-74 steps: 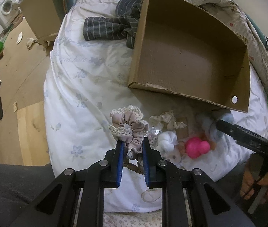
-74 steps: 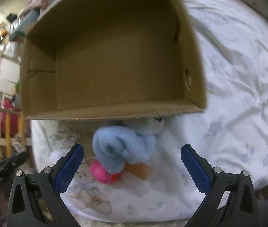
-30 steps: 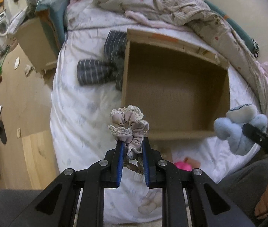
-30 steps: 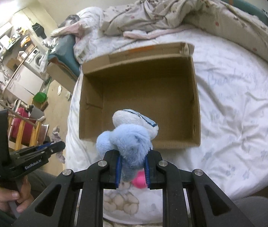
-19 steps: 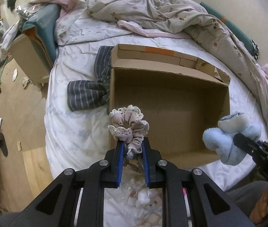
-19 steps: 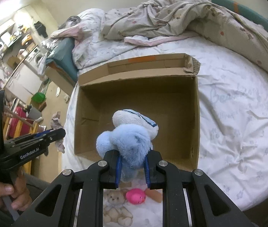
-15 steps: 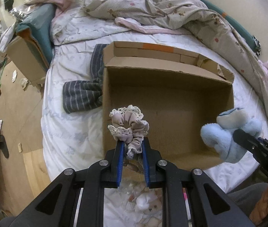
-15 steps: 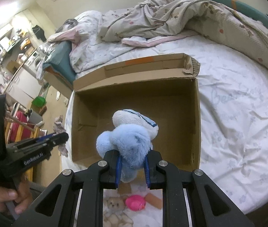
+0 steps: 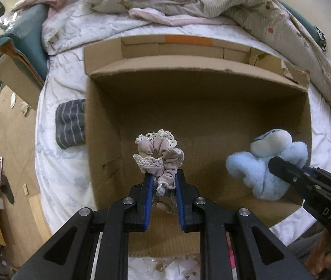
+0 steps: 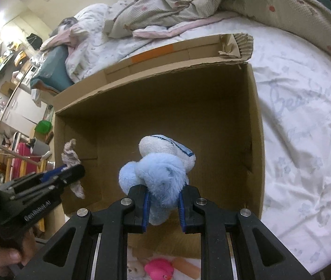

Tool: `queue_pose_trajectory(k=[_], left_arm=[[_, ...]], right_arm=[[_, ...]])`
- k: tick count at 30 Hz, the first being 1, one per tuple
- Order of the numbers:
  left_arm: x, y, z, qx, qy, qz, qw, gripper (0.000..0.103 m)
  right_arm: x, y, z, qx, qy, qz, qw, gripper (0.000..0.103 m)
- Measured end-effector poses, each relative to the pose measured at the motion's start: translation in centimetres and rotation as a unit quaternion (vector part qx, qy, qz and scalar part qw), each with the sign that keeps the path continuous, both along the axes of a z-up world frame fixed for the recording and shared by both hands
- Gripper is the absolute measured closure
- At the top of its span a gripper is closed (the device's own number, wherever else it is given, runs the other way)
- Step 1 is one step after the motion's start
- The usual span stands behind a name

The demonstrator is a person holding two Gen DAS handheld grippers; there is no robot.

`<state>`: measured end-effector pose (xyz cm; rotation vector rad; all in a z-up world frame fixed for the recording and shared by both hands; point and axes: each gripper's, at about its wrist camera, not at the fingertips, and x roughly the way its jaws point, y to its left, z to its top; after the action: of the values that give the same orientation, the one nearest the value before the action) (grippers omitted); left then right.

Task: Organize soft objects
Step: 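Carry the scrunchie and bunny into the box and open both tools, then lift both open tools out of the box and back away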

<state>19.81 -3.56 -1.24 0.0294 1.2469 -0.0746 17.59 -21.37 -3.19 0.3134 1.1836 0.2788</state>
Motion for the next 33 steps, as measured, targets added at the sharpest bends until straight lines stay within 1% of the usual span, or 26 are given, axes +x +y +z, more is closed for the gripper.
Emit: queue_pose_trajectory(k=[4, 11, 15, 19, 23, 25, 26, 27, 29, 30, 32, 33], left_arm=[[0.6, -0.2, -1.0, 0.003, 0.010, -0.005, 0.9999, 0.087], [1.2, -0.4, -2.8, 0.004, 0.030, -0.006, 0.9995, 0.086], [1.2, -0.5, -3.2, 0.005, 0.033, -0.016, 0.9993, 0.086], [1.2, -0.2, -2.9, 0.009, 0.023, -0.006, 0.9997, 0.086], [0.9, -0.4, -2.5, 0.008, 0.020, -0.016, 0.9996, 0.081], [0.6, -0.3, -2.1, 0.001, 0.017, -0.015, 0.9997, 0.068], [0.5, -0.3, -1.8, -0.001, 0.013, -0.015, 0.9998, 0.049], [0.4, -0.2, -1.6, 0.001, 0.009, -0.014, 0.9999, 0.037], [0.2, -0.1, -0.9, 0.001, -0.004, -0.013, 0.9999, 0.036], [0.1, -0.3, -0.8, 0.002, -0.004, -0.013, 0.9999, 0.036], [0.1, -0.3, -0.3, 0.002, -0.002, -0.010, 0.9999, 0.036], [0.2, -0.3, -0.1, 0.001, -0.002, -0.006, 1.0000, 0.036]], right_arm=[[0.9, 0.7, -0.8, -0.006, 0.008, 0.010, 1.000, 0.082], [2.3, 1.9, -2.8, -0.018, 0.044, 0.029, 0.998, 0.081], [2.2, 2.2, -3.1, -0.021, 0.053, 0.036, 0.998, 0.081], [2.1, 2.0, -3.0, -0.018, 0.050, 0.034, 0.998, 0.079], [1.9, 1.7, -2.9, -0.009, 0.052, 0.032, 0.998, 0.078], [1.8, 1.8, -2.7, -0.005, 0.051, 0.035, 0.998, 0.077], [1.7, 1.6, -2.6, -0.005, 0.051, 0.034, 0.998, 0.076], [1.7, 1.6, -2.5, -0.005, 0.049, 0.032, 0.998, 0.075], [1.6, 1.2, -2.3, -0.001, 0.046, 0.028, 0.999, 0.073], [1.5, 1.0, -2.2, 0.002, 0.045, 0.025, 0.999, 0.070], [1.4, 0.7, -2.0, 0.014, 0.042, 0.019, 0.999, 0.049], [1.4, 0.7, -1.8, 0.020, 0.036, 0.017, 0.999, 0.030]])
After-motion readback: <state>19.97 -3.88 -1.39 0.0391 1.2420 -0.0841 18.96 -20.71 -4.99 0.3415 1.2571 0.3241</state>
